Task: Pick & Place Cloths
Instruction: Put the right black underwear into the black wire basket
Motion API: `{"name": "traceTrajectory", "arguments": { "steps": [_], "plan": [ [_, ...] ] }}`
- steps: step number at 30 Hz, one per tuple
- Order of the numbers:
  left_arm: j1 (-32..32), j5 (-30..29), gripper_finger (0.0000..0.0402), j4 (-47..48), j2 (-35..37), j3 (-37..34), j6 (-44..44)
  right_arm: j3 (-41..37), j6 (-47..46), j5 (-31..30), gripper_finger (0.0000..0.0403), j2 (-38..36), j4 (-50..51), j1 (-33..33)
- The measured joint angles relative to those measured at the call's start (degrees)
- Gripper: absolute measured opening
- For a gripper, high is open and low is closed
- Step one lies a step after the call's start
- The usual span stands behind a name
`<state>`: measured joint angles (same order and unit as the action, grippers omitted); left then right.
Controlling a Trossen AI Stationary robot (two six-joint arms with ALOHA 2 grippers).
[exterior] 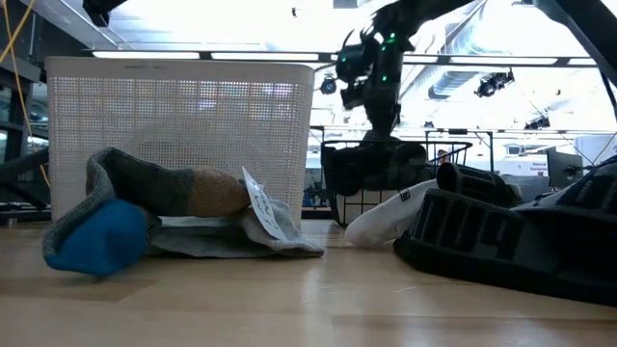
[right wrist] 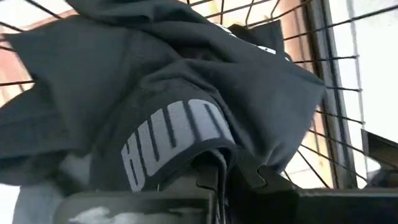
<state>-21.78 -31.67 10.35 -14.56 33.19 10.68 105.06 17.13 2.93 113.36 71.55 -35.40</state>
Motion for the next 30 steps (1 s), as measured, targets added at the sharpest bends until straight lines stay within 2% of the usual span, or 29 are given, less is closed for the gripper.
{"name": "traceTrajectory", "arguments": {
  "steps": [17,24,30],
  "plan": [
    [0.0,1.1,0.0324,0.2,0.6,0.0,1.0,-0.1,2.8,1.6,0.0004,8.6,-0.4,-1.1],
    [0.0,1.1,0.0324,3.7,0.0,-0.1,4.6,-1.1,3.7,2.0,0.0004,8.9,-1.5,-2.1],
    [0.0,3.8,0.0324,4.0,0.1,-0.1,4.8,-4.6,4.0,2.0,0.0004,8.9,-1.9,-3.0]
  ]
}}
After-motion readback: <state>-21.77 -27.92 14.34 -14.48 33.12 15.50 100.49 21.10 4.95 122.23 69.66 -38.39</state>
